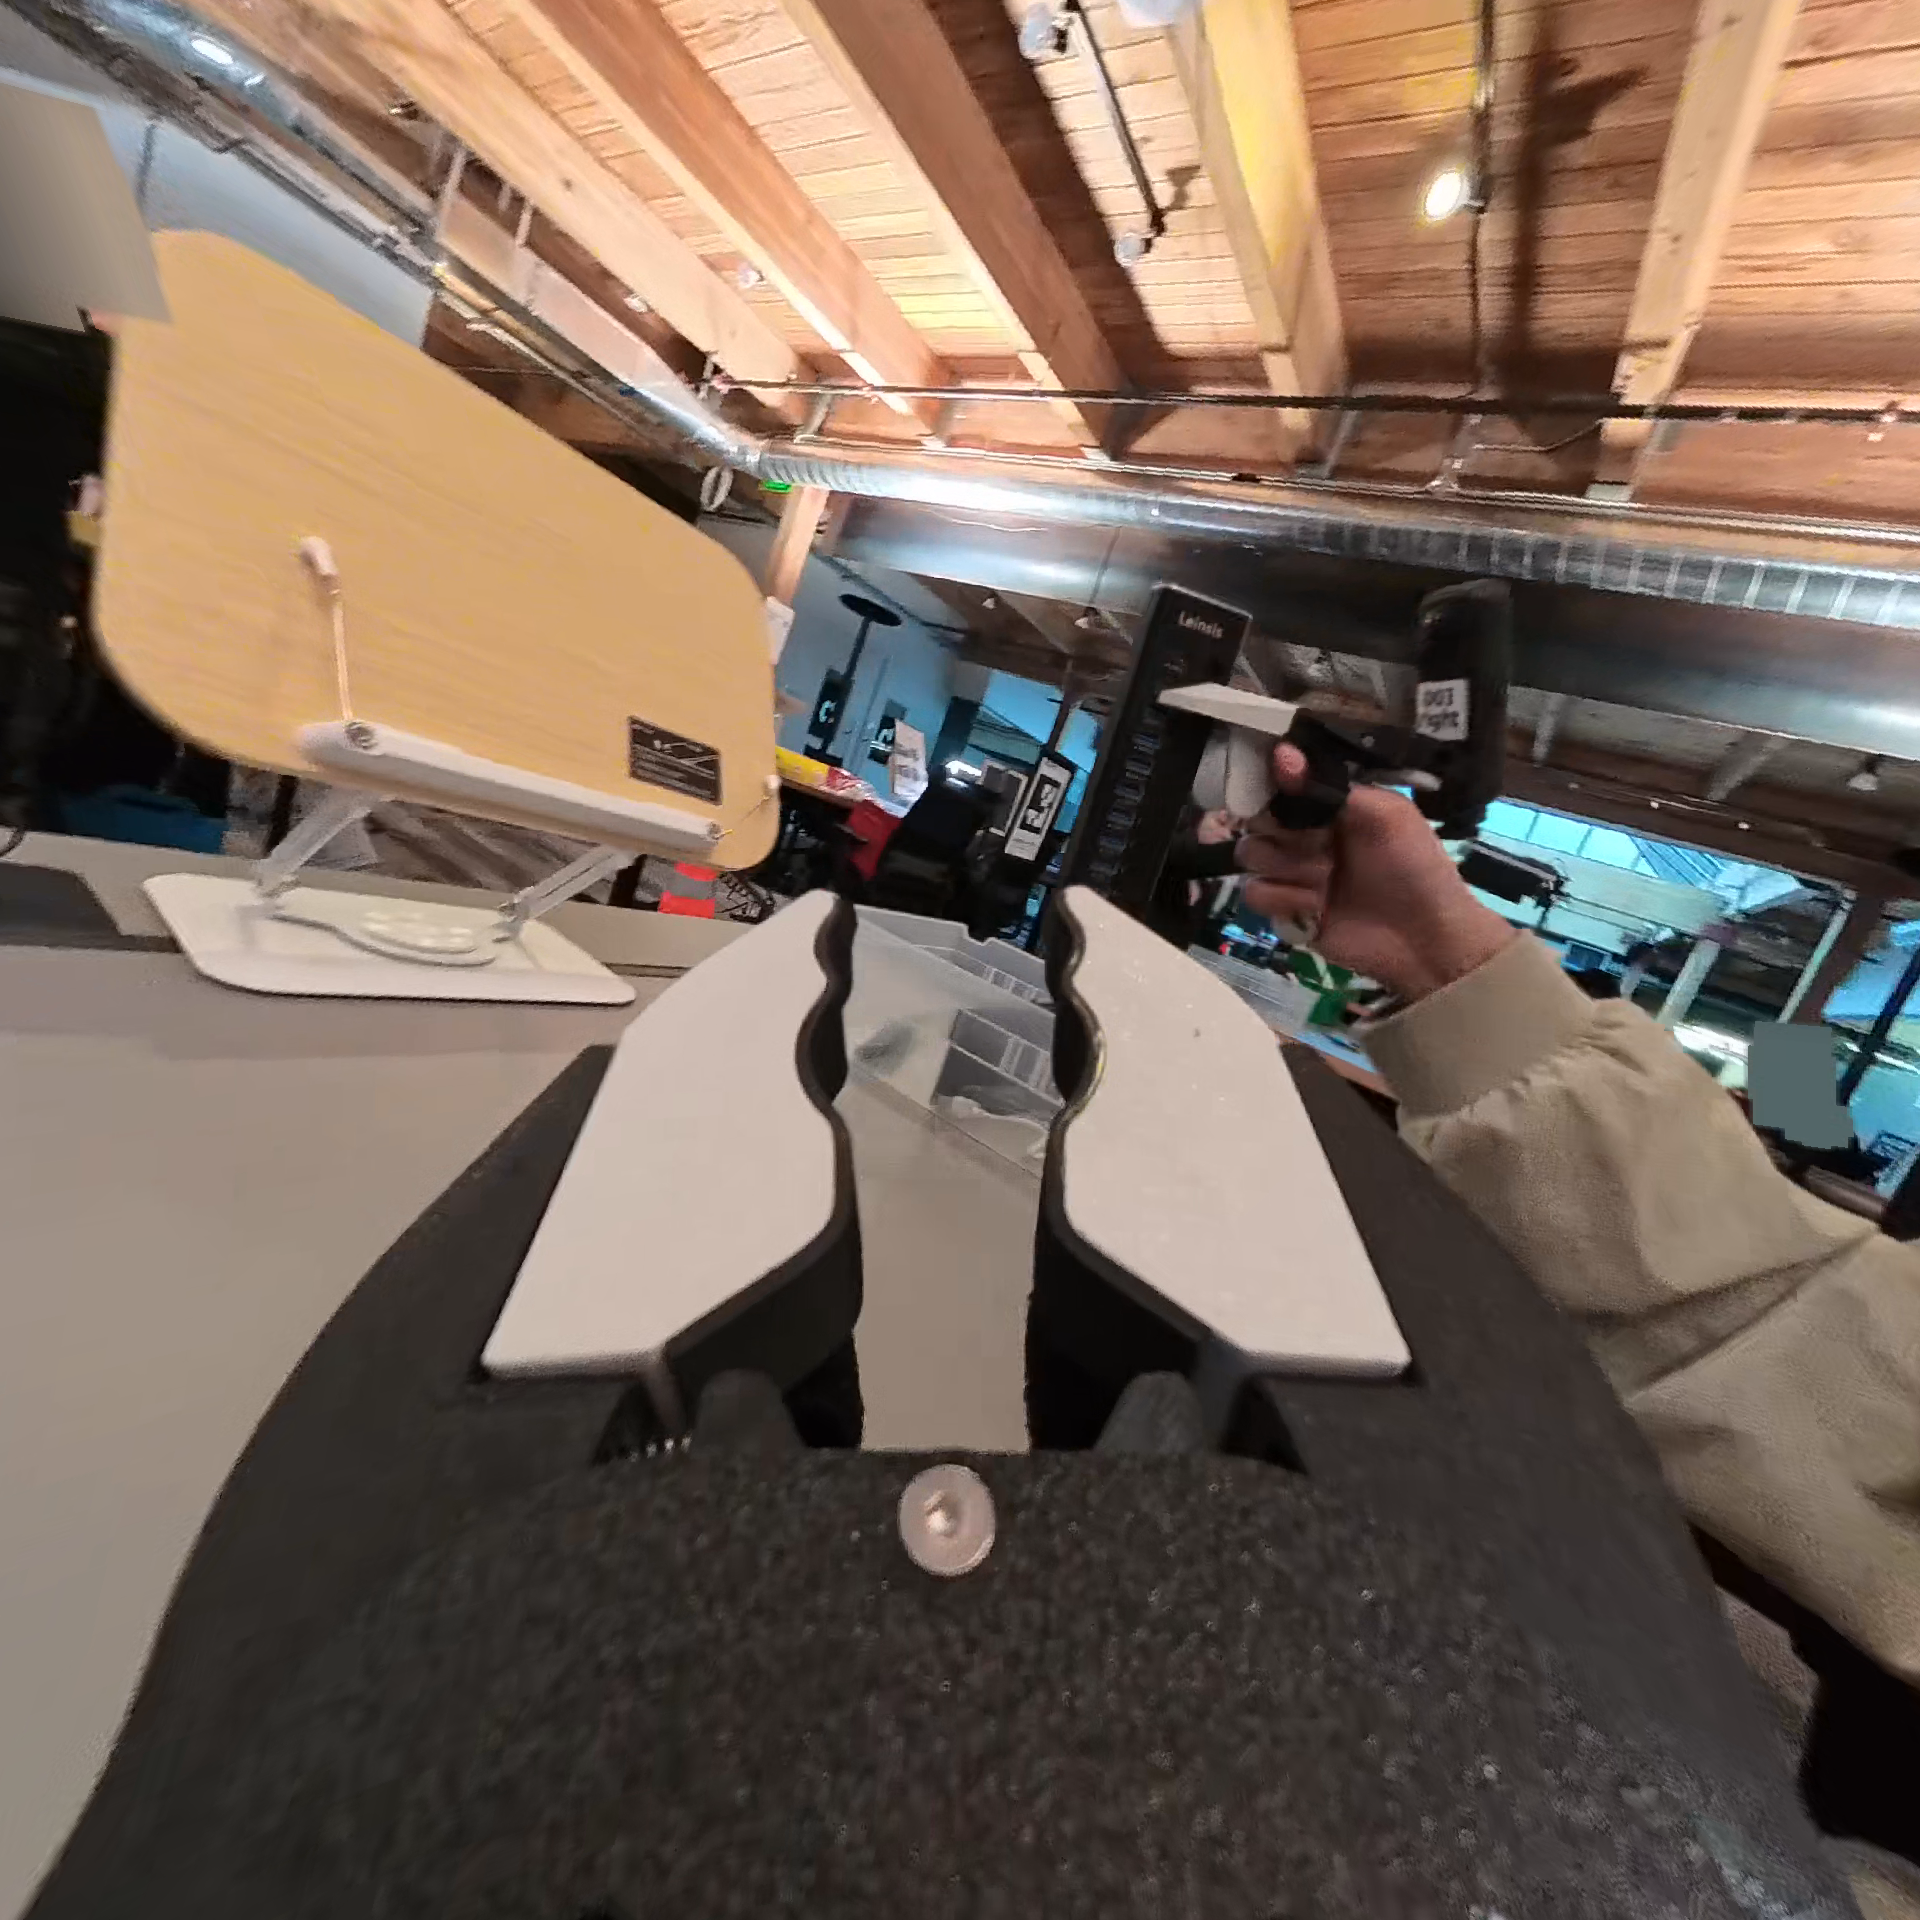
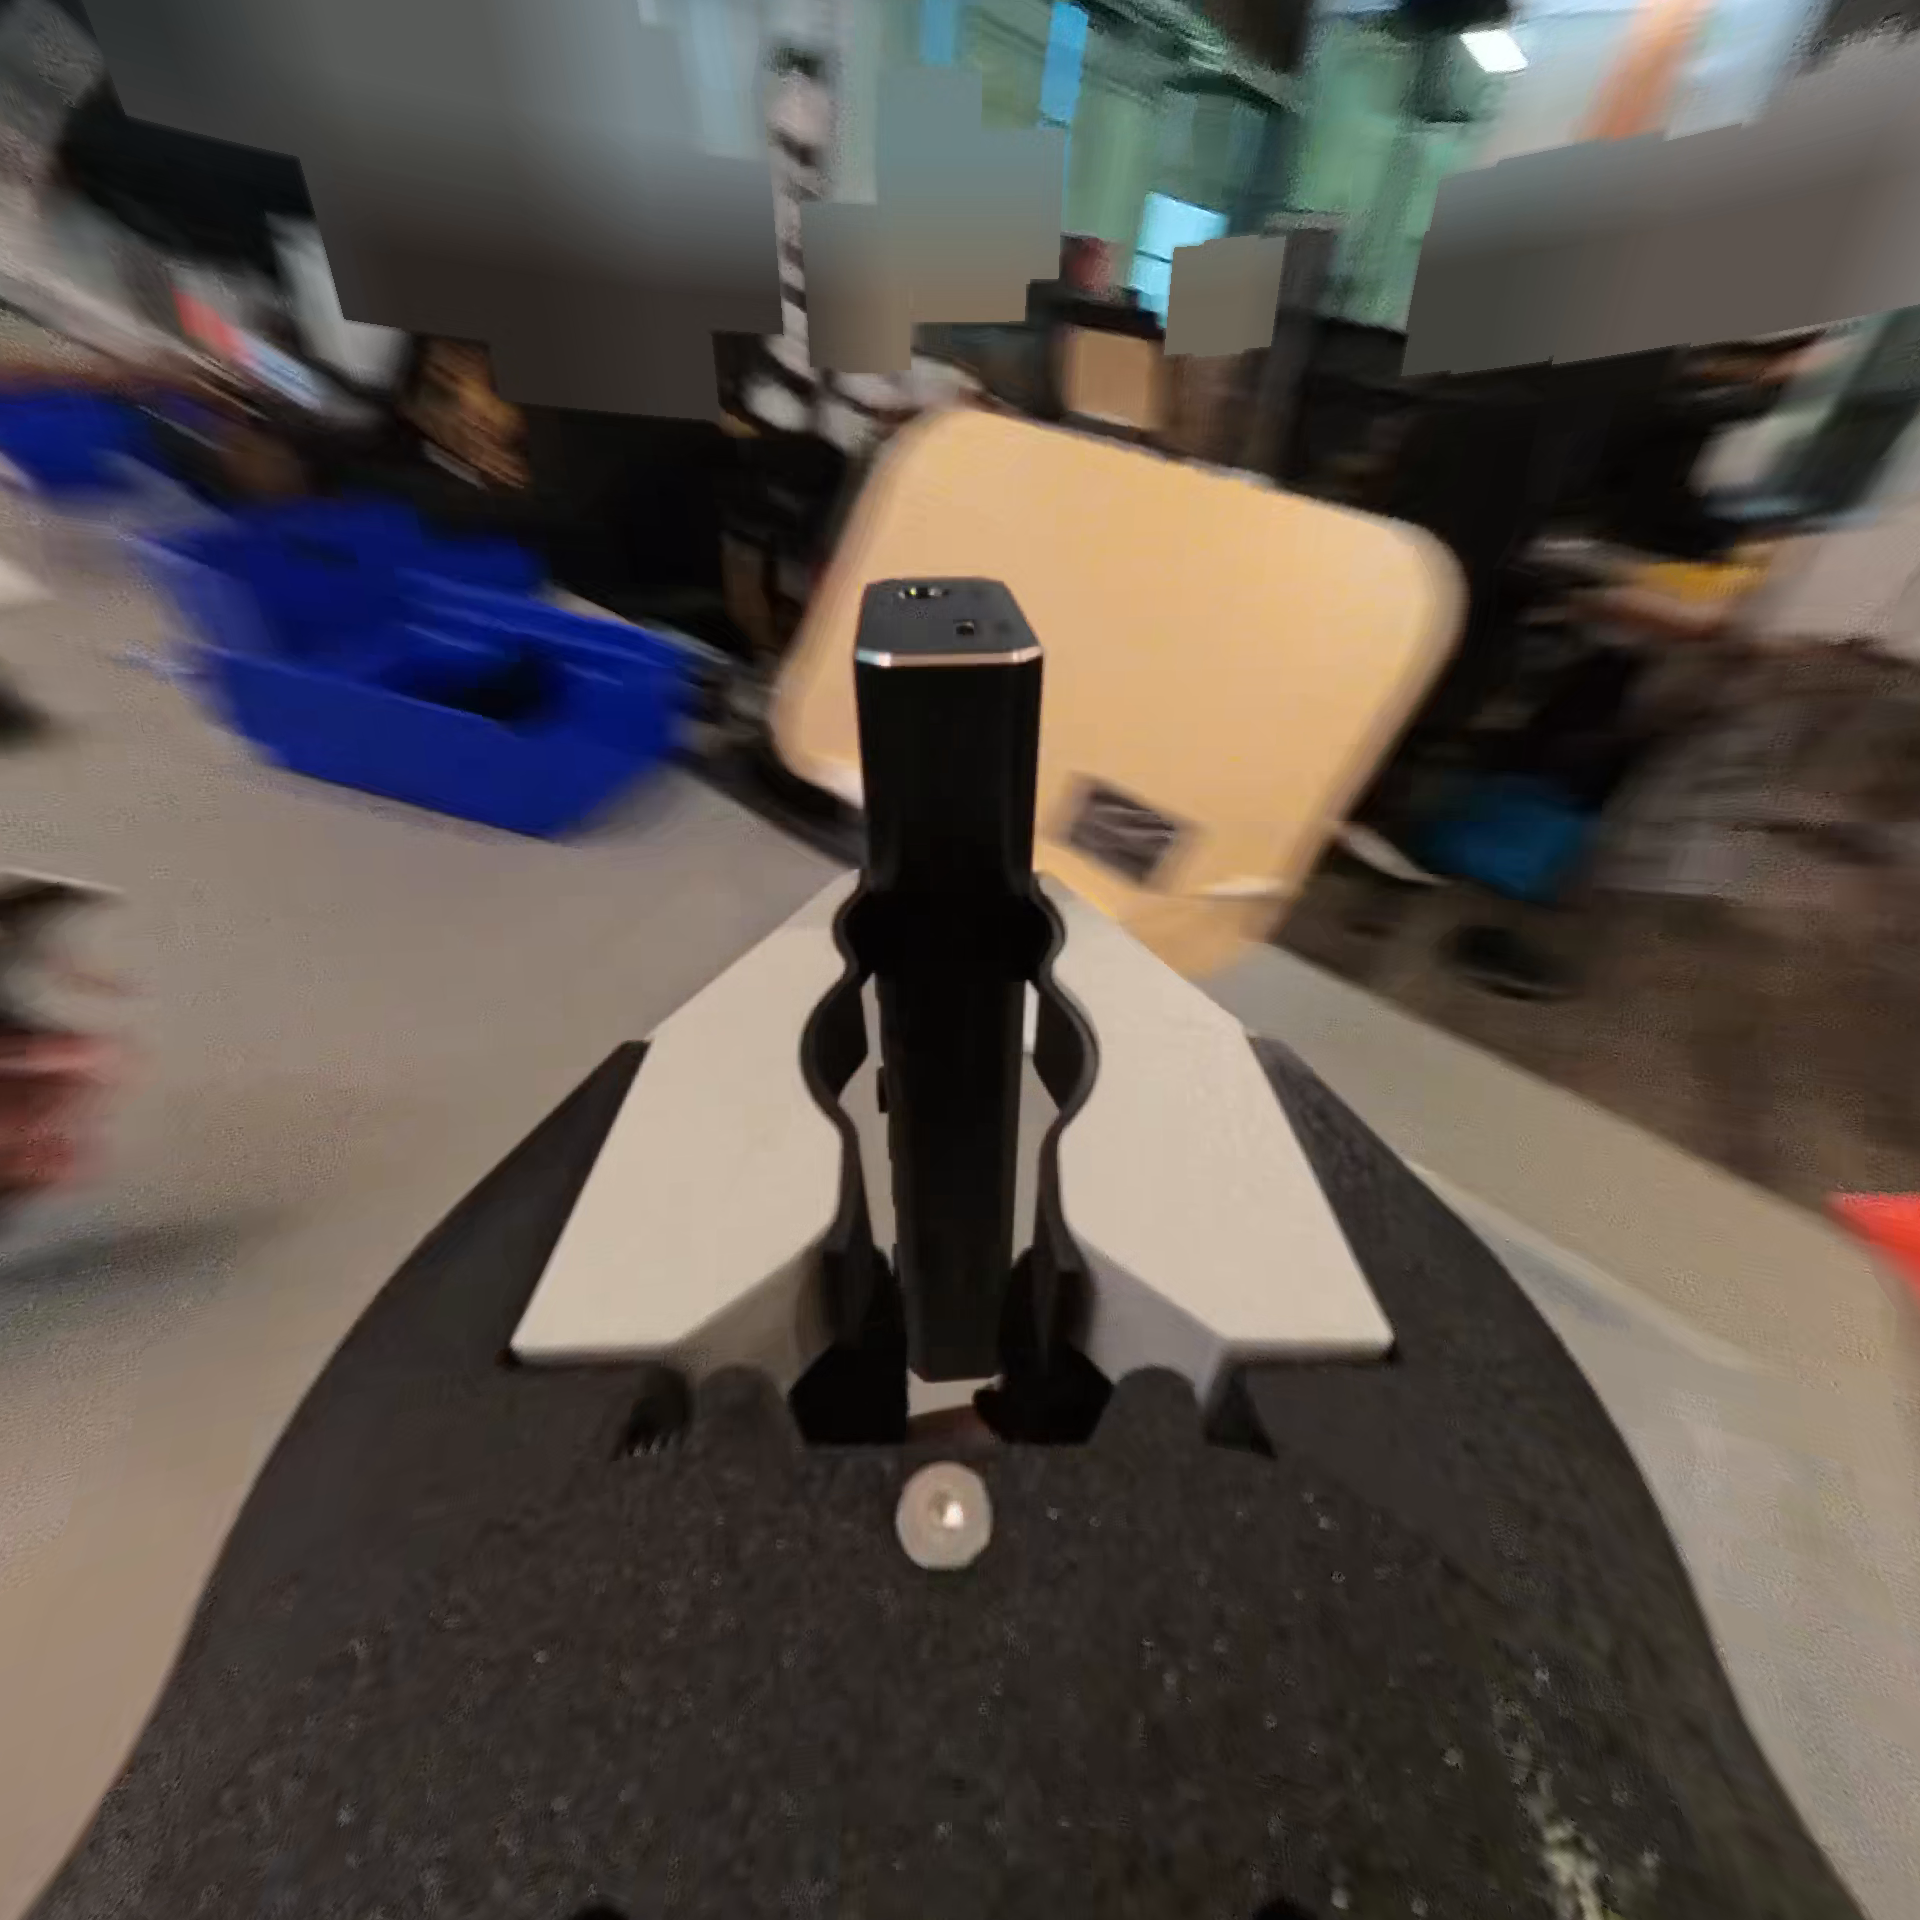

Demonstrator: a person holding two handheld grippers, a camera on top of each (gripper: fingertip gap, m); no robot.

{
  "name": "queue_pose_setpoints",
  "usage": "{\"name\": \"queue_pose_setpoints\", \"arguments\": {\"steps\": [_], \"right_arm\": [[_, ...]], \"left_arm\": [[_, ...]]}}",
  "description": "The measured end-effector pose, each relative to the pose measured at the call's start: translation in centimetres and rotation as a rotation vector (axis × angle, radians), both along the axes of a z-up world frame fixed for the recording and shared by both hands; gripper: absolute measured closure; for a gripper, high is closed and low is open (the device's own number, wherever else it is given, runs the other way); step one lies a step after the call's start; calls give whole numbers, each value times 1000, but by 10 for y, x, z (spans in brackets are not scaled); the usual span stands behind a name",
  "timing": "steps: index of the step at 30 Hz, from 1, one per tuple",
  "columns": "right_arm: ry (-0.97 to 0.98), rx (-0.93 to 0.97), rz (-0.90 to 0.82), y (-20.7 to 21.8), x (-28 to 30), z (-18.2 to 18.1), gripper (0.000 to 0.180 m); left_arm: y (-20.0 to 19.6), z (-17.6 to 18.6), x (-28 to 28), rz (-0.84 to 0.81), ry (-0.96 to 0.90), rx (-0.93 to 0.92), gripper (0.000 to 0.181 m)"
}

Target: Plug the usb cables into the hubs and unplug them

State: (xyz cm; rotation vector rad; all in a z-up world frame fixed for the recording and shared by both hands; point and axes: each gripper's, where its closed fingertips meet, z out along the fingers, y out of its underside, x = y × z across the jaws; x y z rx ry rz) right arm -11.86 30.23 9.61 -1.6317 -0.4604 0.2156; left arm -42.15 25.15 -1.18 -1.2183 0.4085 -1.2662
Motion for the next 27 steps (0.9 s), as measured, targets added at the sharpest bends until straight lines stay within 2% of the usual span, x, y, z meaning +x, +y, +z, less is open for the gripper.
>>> {"name": "queue_pose_setpoints", "arguments": {"steps": [2,5,8,12,17,19,21,22,24,27], "right_arm": [[-253,-41,-114,28,56,-9,154],[-550,-267,-28,66,103,-69,153],[-695,-516,88,87,130,-137,153],[-897,-836,235,79,144,-209,153],[-909,-1035,308,80,142,-265,153],[-843,-1074,295,82,139,-268,151],[-764,-1098,237,83,137,-263,148],[-737,-1085,201,83,138,-255,139],[-690,-968,109,84,137,-229,132],[-596,-683,-84,72,130,-172,130]], "left_arm": [[4,-3,-1,-12,-27,-51,146],[-3,-9,14,-160,-17,-145,152],[-10,-16,27,-200,57,-136,152],[-10,-25,33,-125,175,-66,152],[-6,-36,32,-117,235,-92,152],[0,-44,27,-92,281,-128,152],[11,-53,12,-28,406,-119,150],[20,-56,-3,39,491,-106,148],[42,-51,-51,207,587,-97,145],[66,-39,-135,312,577,-143,142]]}}
